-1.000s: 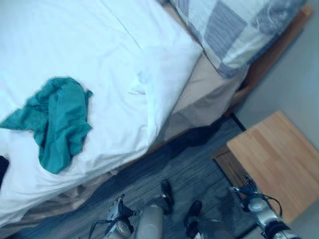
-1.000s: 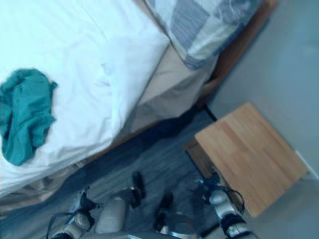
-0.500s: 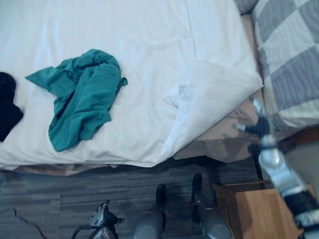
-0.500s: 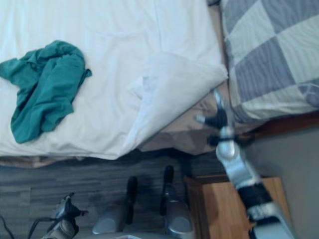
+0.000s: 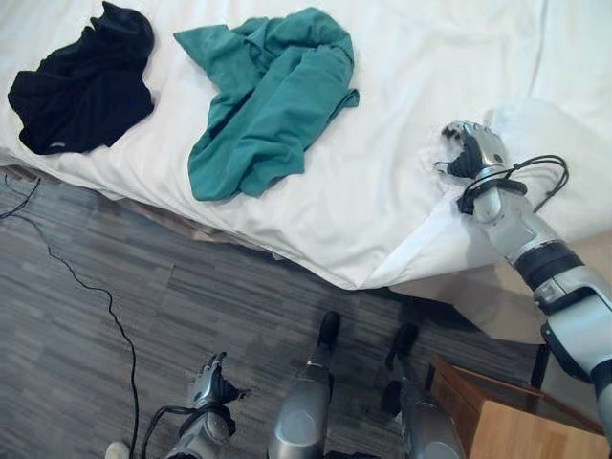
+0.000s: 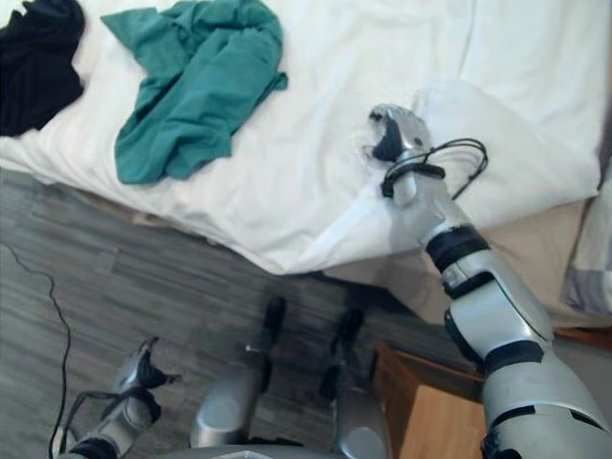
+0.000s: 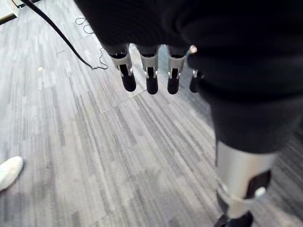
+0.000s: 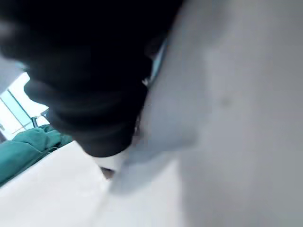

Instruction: Tidy up the quilt and then pick up the clothes from the bed and put them into the laundry hamper.

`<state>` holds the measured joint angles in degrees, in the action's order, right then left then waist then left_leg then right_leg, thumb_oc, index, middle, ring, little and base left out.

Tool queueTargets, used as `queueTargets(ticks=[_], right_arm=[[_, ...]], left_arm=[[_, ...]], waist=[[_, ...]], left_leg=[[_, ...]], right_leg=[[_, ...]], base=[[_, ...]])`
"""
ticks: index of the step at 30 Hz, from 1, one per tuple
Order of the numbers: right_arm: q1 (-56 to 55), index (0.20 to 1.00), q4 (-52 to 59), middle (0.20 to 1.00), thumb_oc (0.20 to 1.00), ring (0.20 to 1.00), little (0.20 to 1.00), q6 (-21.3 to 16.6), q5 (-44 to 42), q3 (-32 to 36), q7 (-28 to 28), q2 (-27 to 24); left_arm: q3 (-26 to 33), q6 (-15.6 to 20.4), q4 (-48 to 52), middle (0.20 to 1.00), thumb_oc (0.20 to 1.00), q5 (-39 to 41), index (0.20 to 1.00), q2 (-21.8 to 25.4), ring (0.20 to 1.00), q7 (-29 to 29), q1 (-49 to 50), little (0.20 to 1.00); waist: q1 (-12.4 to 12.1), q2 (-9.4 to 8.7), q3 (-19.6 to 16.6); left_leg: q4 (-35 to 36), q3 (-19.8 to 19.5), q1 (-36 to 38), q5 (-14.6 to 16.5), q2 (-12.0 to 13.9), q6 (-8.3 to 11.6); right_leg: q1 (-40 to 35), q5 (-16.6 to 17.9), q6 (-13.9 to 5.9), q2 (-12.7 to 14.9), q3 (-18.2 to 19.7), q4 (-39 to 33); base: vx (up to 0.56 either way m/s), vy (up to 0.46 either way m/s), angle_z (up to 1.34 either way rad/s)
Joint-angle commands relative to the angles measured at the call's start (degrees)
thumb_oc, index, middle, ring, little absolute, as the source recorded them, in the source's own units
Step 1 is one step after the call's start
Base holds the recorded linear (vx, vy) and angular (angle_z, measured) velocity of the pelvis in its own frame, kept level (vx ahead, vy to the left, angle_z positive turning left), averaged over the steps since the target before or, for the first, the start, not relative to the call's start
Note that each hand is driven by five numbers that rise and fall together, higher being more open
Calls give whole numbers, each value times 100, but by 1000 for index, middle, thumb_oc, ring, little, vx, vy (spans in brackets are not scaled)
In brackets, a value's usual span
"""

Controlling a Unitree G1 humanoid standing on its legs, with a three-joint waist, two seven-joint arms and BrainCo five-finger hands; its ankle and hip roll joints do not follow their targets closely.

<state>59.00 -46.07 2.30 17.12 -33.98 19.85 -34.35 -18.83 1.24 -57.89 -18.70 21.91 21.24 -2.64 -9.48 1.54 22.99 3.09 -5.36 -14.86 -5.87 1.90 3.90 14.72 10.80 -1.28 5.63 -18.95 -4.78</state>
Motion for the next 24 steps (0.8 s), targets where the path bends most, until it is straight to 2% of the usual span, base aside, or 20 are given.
queueTargets(ticks=[1,4,5,6,7,9,10,11,12,13,14,15,17,20,21,23,24], right_arm=[[-201,200,129,200,200,200,200,-7,-400,221,158,-249],[-1726,200,1216,200,200,200,200,-144,-309,969,212,-590],[-1764,200,1247,200,200,200,200,-132,-302,1001,204,-598],[-2822,200,2094,200,200,200,200,-282,-227,1594,147,-771],[-3440,200,2458,200,200,200,200,-358,-190,1920,77,-805],[-4356,498,2921,498,498,498,498,-436,-262,2495,4,-773],[-4841,1000,3198,1000,1000,1000,1000,-478,-392,2824,-62,-654],[-4872,1000,3225,1000,1000,1000,1000,-469,-389,2852,-72,-651],[-5638,1000,3614,1000,1000,1000,1000,-595,-843,3363,-157,-267],[-5660,1000,3634,1000,1000,1000,1000,-587,-842,3382,-164,-262],[-6213,1000,3764,1000,1000,1000,1000,-632,-1085,3816,-153,99],[-6226,1000,3778,1000,1000,1000,1000,-627,-1084,3828,-157,106],[-6721,1000,3798,1000,1000,1000,1000,-479,-1102,4423,93,589],[-6597,1000,3820,1000,1000,1000,1000,-358,-1183,4876,658,792],[-6593,1000,3821,1000,1000,1000,1000,-354,-1185,4879,666,793],[-6144,1000,4196,1000,1000,1000,1000,-567,-1403,5059,1145,922],[-6135,1000,4196,1000,1000,1000,1000,-566,-1401,5060,1149,924]], left_arm=[[-216,-43,-399,1000,1000,-94,1000,82,1000,181,-45,1000],[2,-199,-554,1000,1000,-268,1000,-69,1000,147,48,1000],[-15,-199,-553,1000,1000,-267,1000,-60,1000,147,49,1000],[105,-268,-609,1000,1000,-431,1000,-139,1000,54,90,1000],[112,-293,-560,1000,1000,-546,1000,-152,1000,-9,127,1000],[201,-335,-522,1000,1000,-674,1000,-158,1000,-107,161,1000],[238,-353,-486,1000,1000,-712,1000,-159,1000,-165,185,1000],[224,-354,-483,1000,1000,-712,1000,-152,1000,-167,185,1000],[296,-387,-406,1000,1000,-730,1000,-179,1000,-245,171,1000],[285,-389,-404,1000,1000,-729,1000,-174,1000,-246,171,1000],[376,-384,-314,1000,1000,-732,1000,-202,1000,-296,178,1000],[368,-385,-312,1000,1000,-732,1000,-197,1000,-296,177,1000],[503,-392,-110,1000,1000,-660,1000,-225,1000,-374,232,1000],[468,-402,42,1000,1000,-645,1000,-221,1000,-396,262,1000],[465,-403,41,1000,1000,-643,1000,-221,1000,-396,253,1000],[330,-364,97,1000,1000,-584,1000,-266,1000,-332,181,1000],[331,-362,92,1000,1000,-583,1000,-266,1000,-330,169,1000]], waist=[[224,-116,-134],[465,-236,-202],[453,-243,-225],[636,-312,-292],[691,-339,-345],[828,-410,-452],[903,-448,-492],[891,-455,-501],[1033,-514,-593],[1024,-521,-603],[1161,-566,-708],[1155,-575,-721],[1315,-621,-888],[1379,-643,-1004],[1364,-645,-994],[1334,-605,-937],[1331,-606,-927]], left_leg=[[-60,538,277,350,510,317],[-53,597,490,495,512,286],[-51,592,464,476,503,280],[-22,646,585,549,507,267],[1,688,689,604,516,270],[35,725,780,635,505,245],[63,772,888,679,518,242],[67,771,873,659,507,236],[106,867,1022,720,525,231],[109,866,1005,700,514,226],[137,955,1128,759,533,221],[143,956,1109,736,521,215],[169,1054,1266,824,539,192],[181,1102,1331,863,491,135],[179,1113,1337,867,490,133],[160,1110,1344,893,433,91],[158,1113,1344,894,432,90]], right_leg=[[-192,-1340,-721,506,229,836],[-337,-1304,-757,473,297,719],[-320,-1280,-759,480,293,703],[-402,-1258,-783,474,330,622],[-482,-1246,-806,466,353,564],[-551,-1182,-833,470,388,470],[-626,-1165,-856,450,431,426],[-616,-1143,-857,459,431,413],[-699,-1114,-887,437,513,342],[-685,-1093,-888,446,515,332],[-767,-1062,-926,430,581,264],[-749,-1040,-927,441,583,255],[-834,-998,-970,425,693,169],[-819,-940,-996,447,796,159],[-817,-940,-998,448,808,163],[-779,-931,-999,471,874,189],[-777,-933,-999,472,877,194]], base=[[1,43,-2],[16,32,0],[43,41,-1],[55,46,-12],[78,56,-4],[58,51,-4],[31,41,-23],[69,66,-36],[32,49,-29],[83,100,-33],[25,59,-26],[47,97,-36],[55,103,-34],[32,85,-35],[11,66,-48],[-20,68,-20],[-36,44,-5]])
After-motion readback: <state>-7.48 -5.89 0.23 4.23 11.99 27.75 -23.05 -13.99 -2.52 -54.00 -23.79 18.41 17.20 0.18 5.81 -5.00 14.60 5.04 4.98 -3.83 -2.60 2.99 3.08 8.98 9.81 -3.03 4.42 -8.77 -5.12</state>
